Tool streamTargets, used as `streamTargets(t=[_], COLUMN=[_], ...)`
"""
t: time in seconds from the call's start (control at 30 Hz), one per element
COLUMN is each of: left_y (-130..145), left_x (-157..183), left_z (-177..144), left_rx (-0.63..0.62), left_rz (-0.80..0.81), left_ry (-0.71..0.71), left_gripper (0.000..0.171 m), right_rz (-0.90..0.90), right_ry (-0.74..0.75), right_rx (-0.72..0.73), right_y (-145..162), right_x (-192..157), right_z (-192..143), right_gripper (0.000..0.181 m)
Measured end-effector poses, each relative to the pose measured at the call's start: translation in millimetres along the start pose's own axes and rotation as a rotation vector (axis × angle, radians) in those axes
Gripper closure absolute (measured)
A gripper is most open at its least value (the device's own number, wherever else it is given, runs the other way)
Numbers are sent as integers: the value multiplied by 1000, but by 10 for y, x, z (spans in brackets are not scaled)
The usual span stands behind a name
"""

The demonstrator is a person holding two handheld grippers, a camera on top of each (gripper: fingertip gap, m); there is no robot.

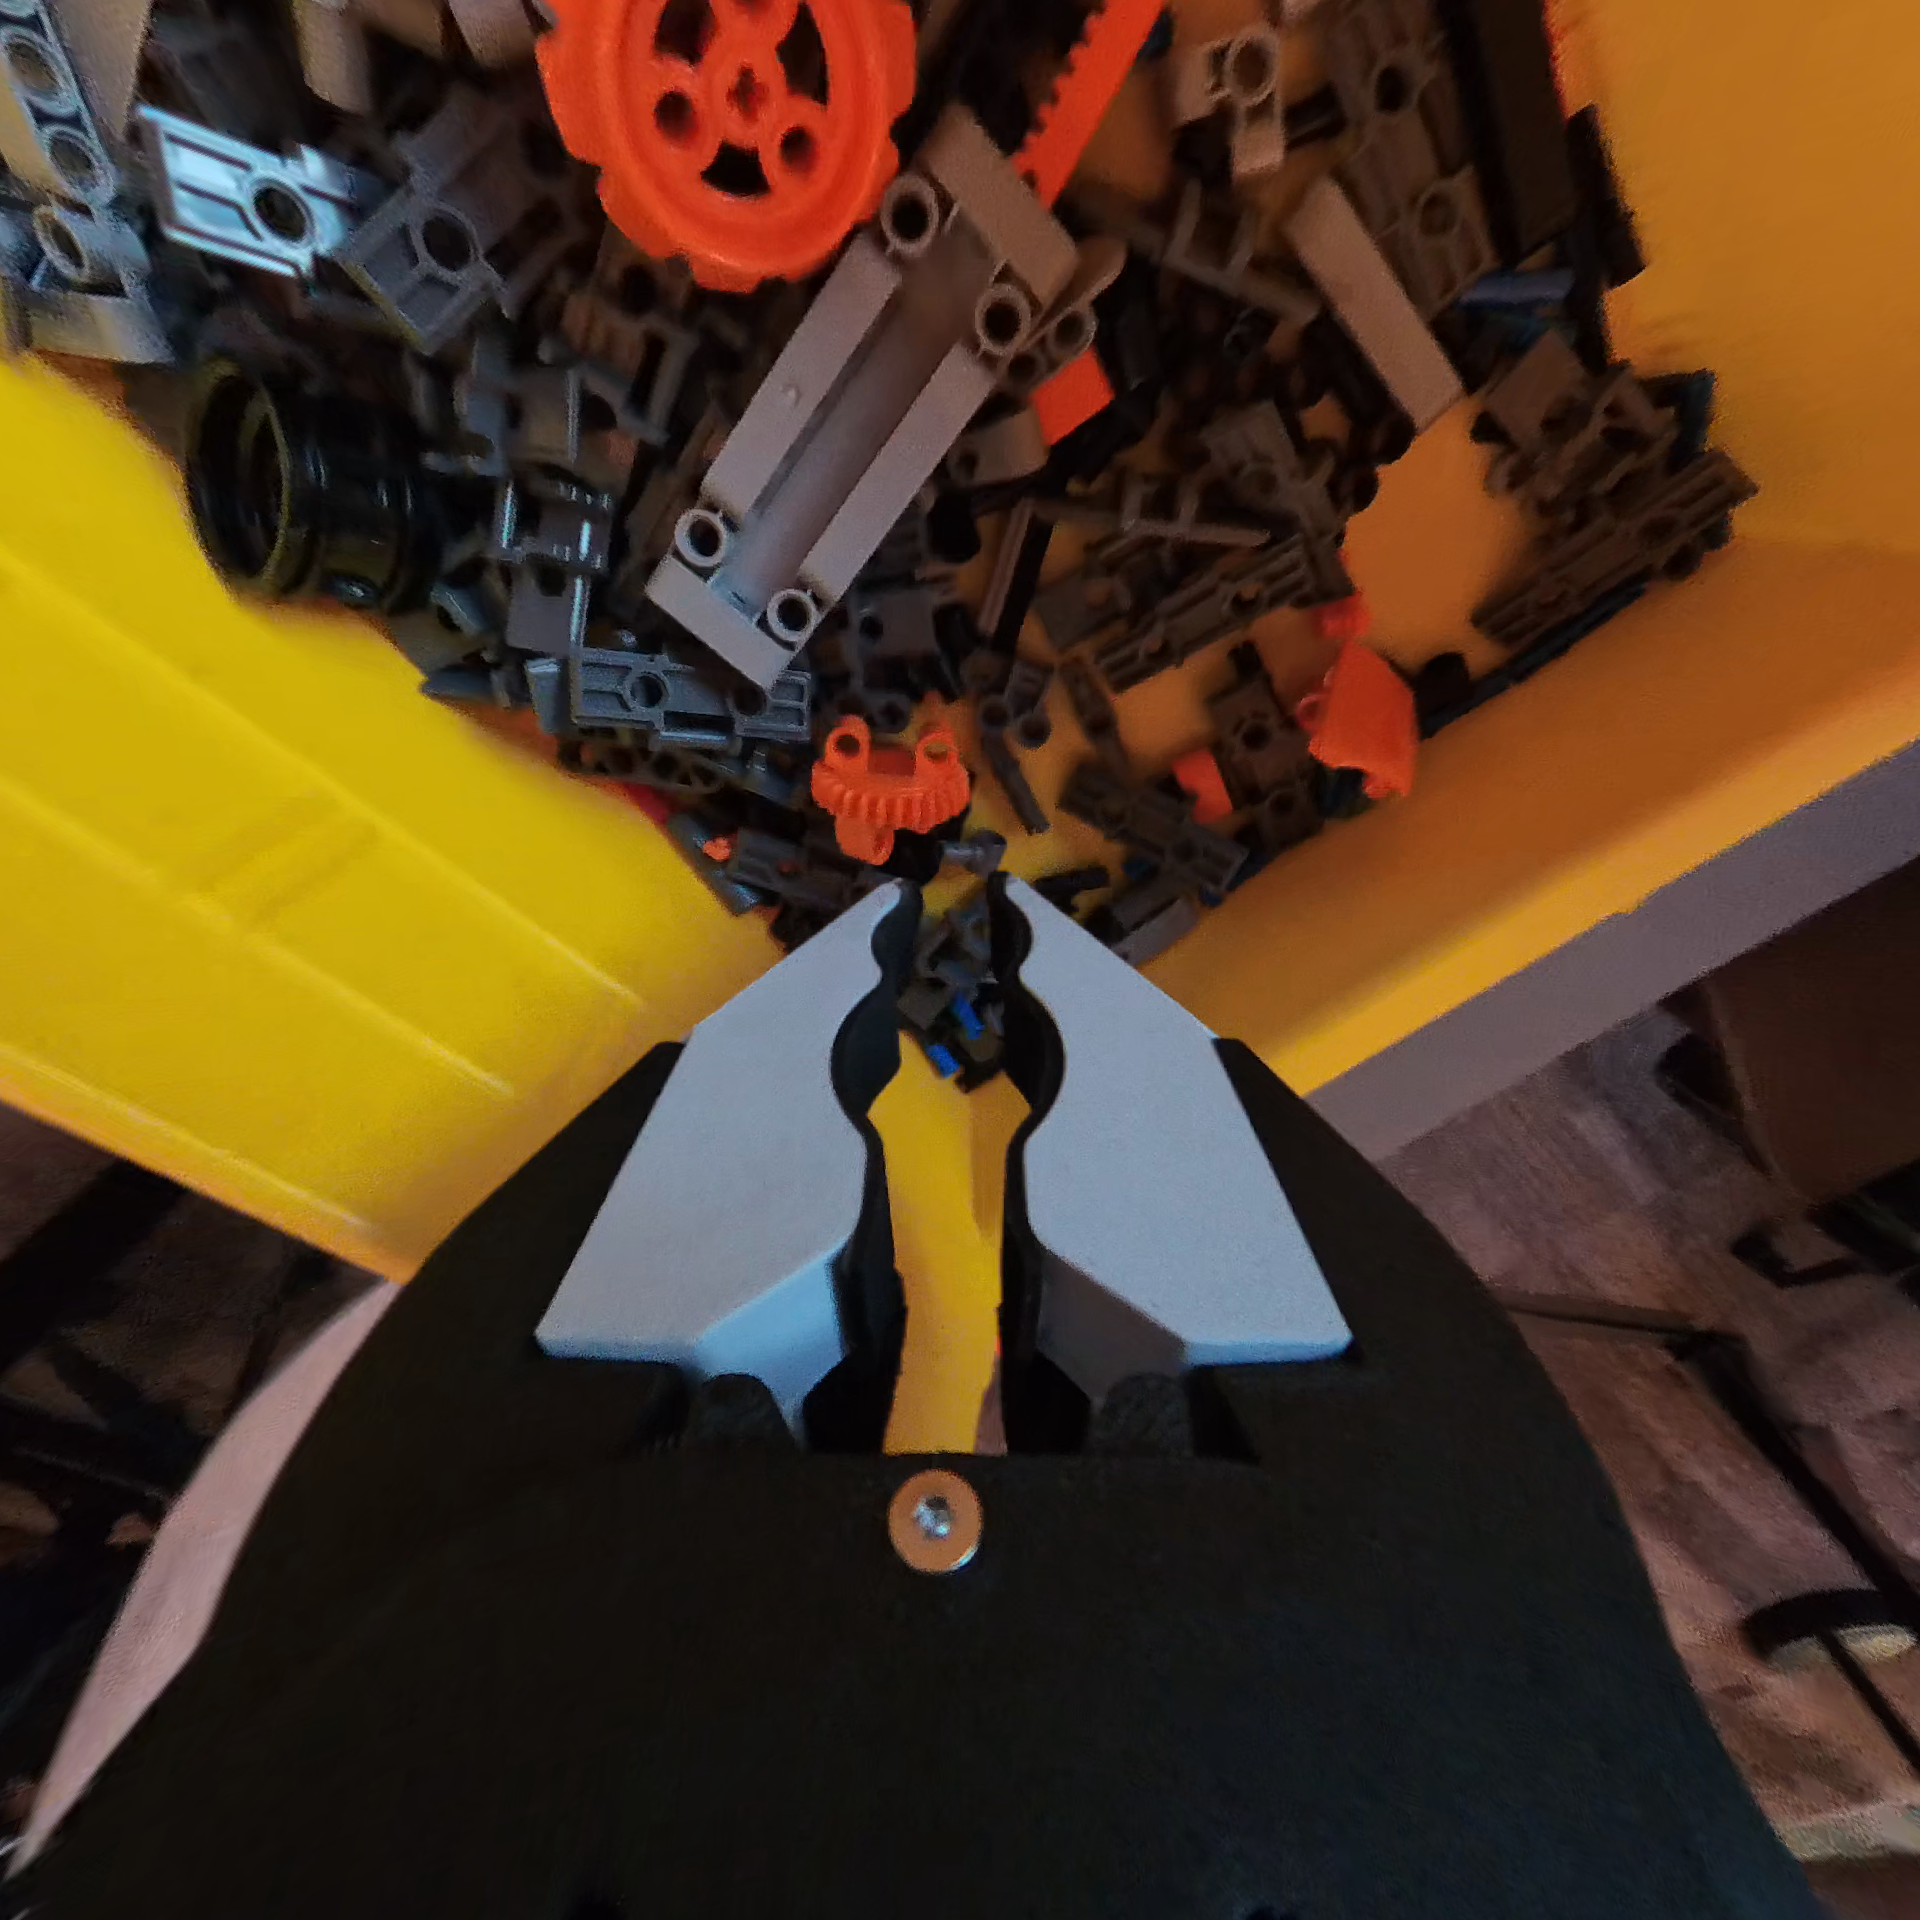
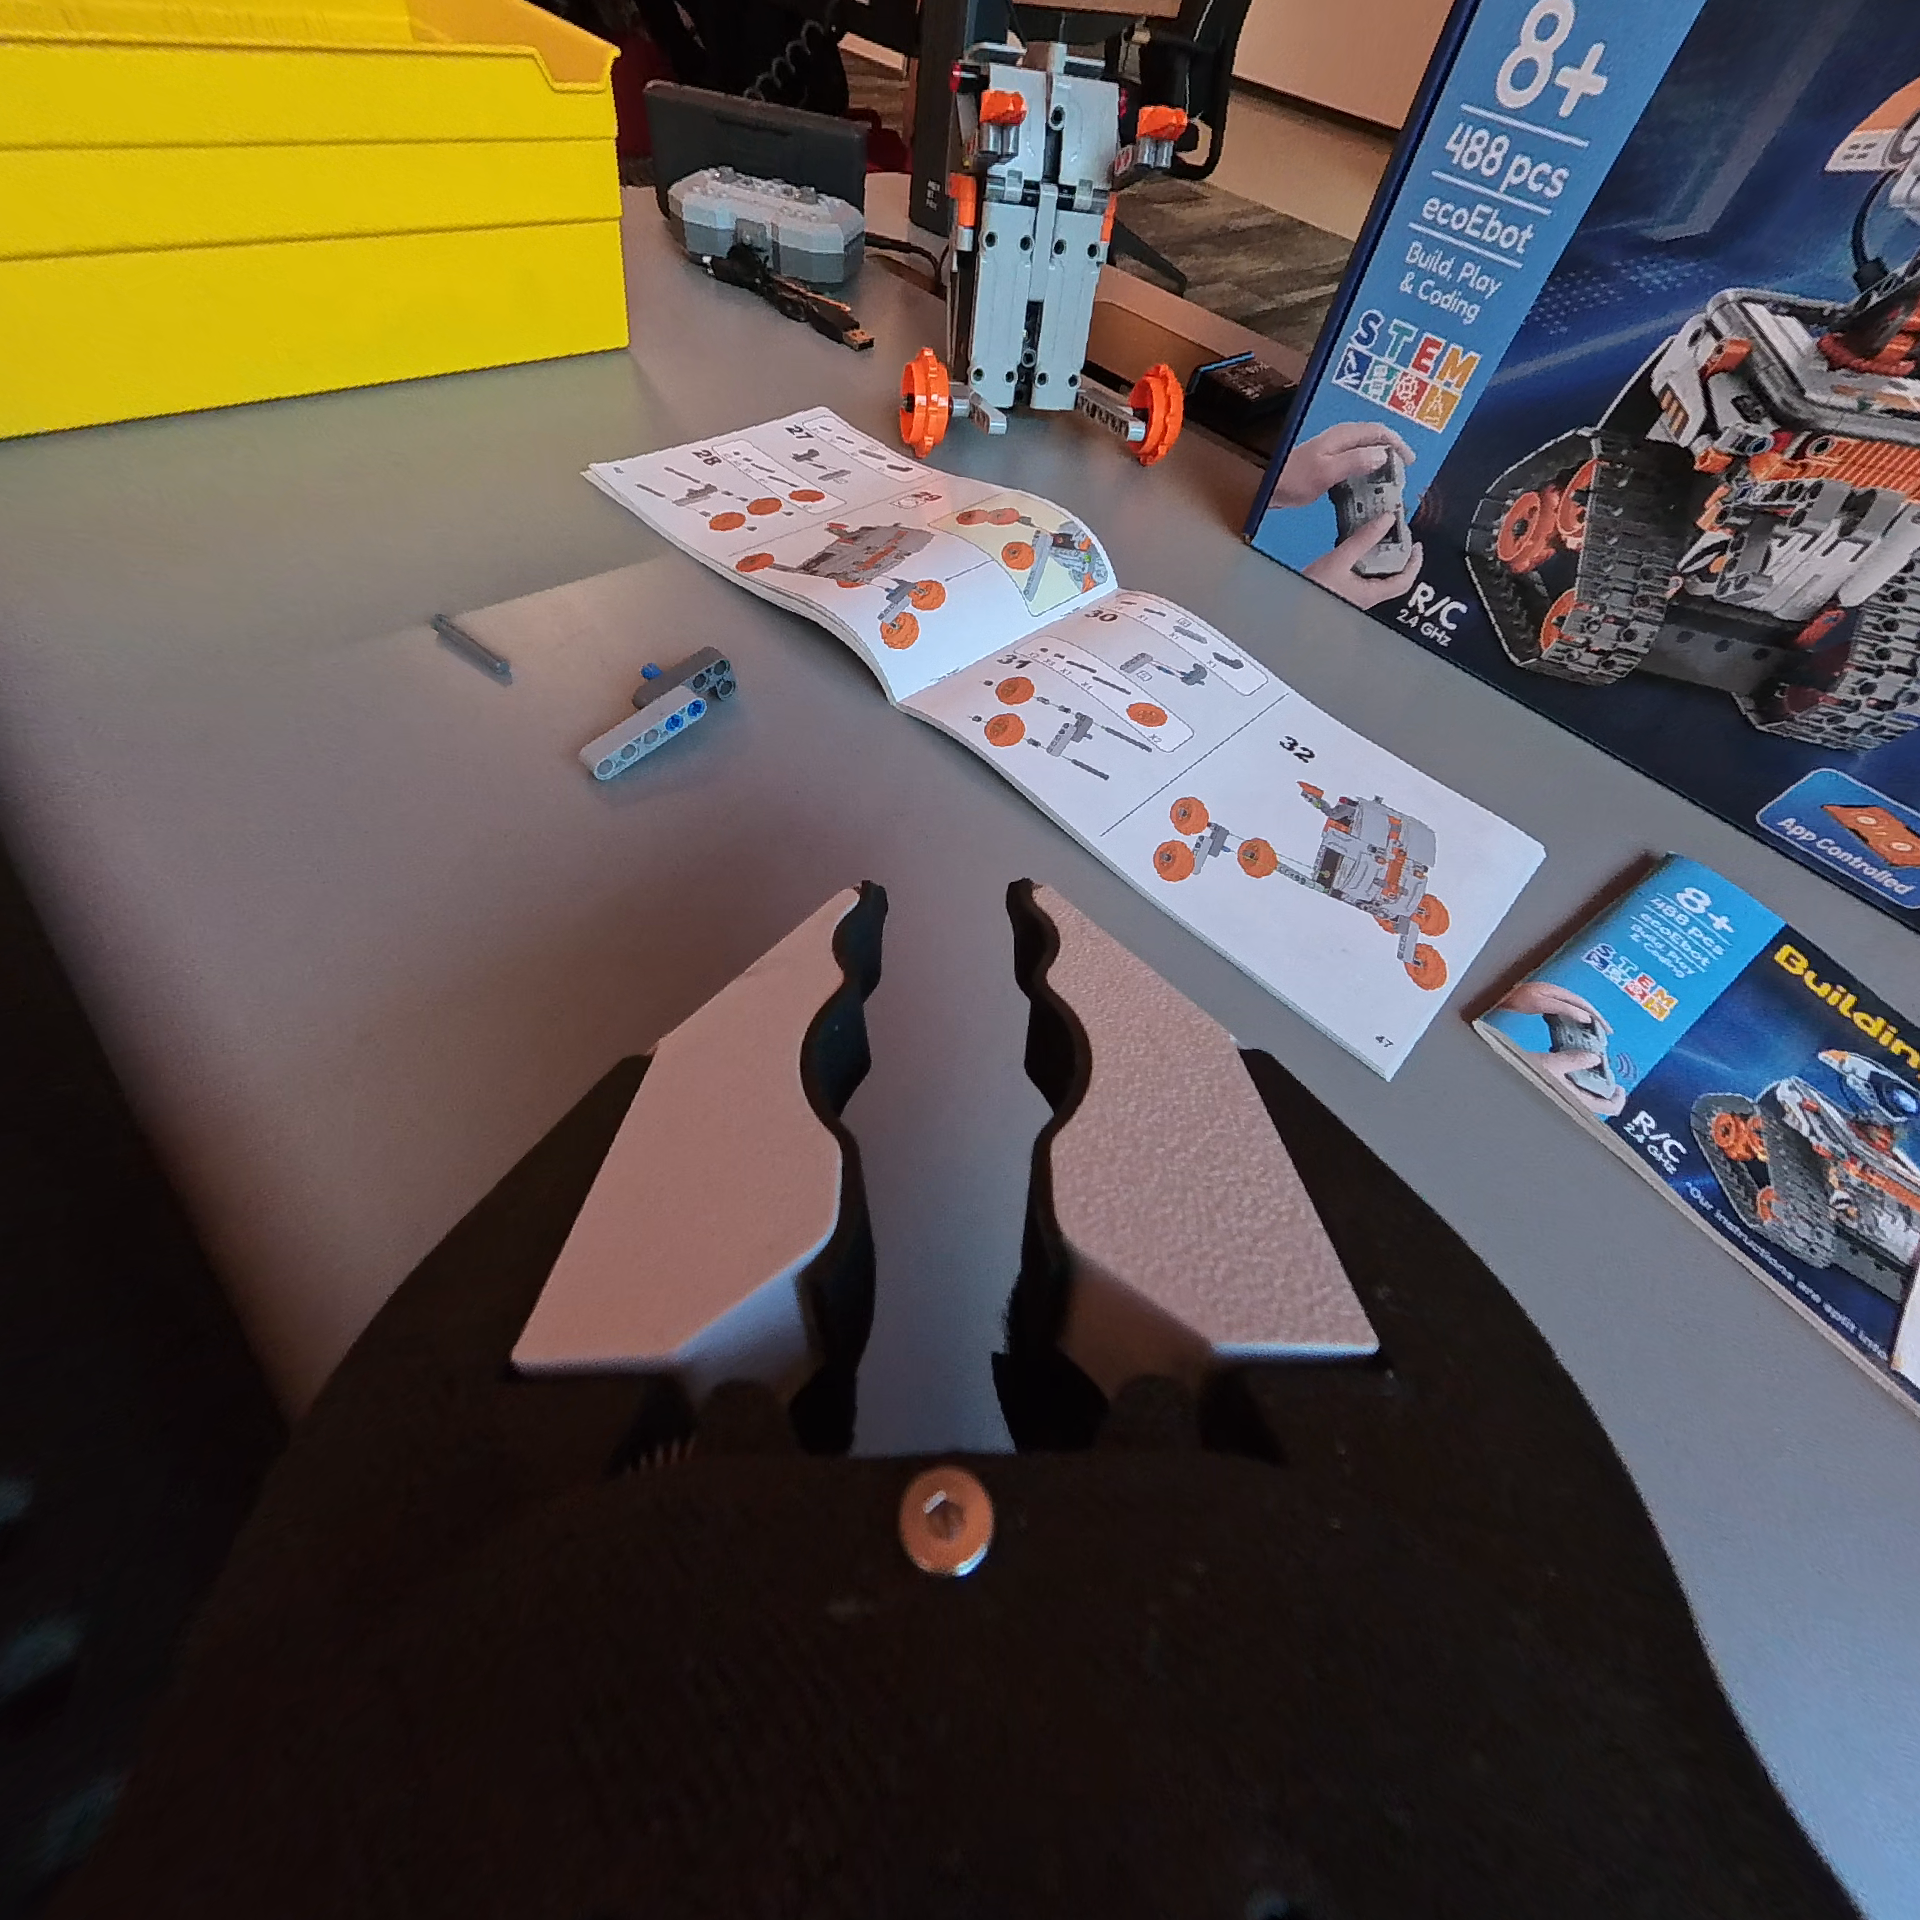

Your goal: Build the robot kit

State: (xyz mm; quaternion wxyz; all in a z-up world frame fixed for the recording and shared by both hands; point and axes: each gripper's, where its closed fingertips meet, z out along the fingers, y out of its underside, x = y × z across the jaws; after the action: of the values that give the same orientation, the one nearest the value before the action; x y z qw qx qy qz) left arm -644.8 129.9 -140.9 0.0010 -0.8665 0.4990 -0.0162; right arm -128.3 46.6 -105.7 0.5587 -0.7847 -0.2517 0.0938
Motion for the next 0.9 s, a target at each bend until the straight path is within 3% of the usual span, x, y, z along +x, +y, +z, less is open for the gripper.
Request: streamTargets(t=[0.03,0.07,0.23,0.37,0.53,0.63,0.8,0.9], left_y=[-1,35,27,-121,-458,-678,-1191,-1449], left_x=[41,77,53,179,199,67,-358,-502], left_z=[-27,-47,-71,-65,-63,-137,-378,-360], left_rx=[13,-7,-51,-44,49,137,333,355], left_rz=[-23,-44,-59,-76,-97,-126,-107,-127], left_ry=[33,63,28,90,136,114,-42,-36], left_gripper=[156,162,156,139,110,111,111,107], right_rz=[-1,-3,-9,-5,-11,-16,-22,-22], right_ry=[-2,-3,0,-1,-6,-5,-2,-4], right_rx=[-2,-4,-7,-3,-4,1,26,39], right_y=[3,7,10,6,-1,-16,-71,-100], right_x=[-2,-5,-7,-6,-20,-26,-37,-46], right_z=[4,7,5,-2,4,2,-24,-28], right_gripper=[158,158,158,158,157,158,157,157])
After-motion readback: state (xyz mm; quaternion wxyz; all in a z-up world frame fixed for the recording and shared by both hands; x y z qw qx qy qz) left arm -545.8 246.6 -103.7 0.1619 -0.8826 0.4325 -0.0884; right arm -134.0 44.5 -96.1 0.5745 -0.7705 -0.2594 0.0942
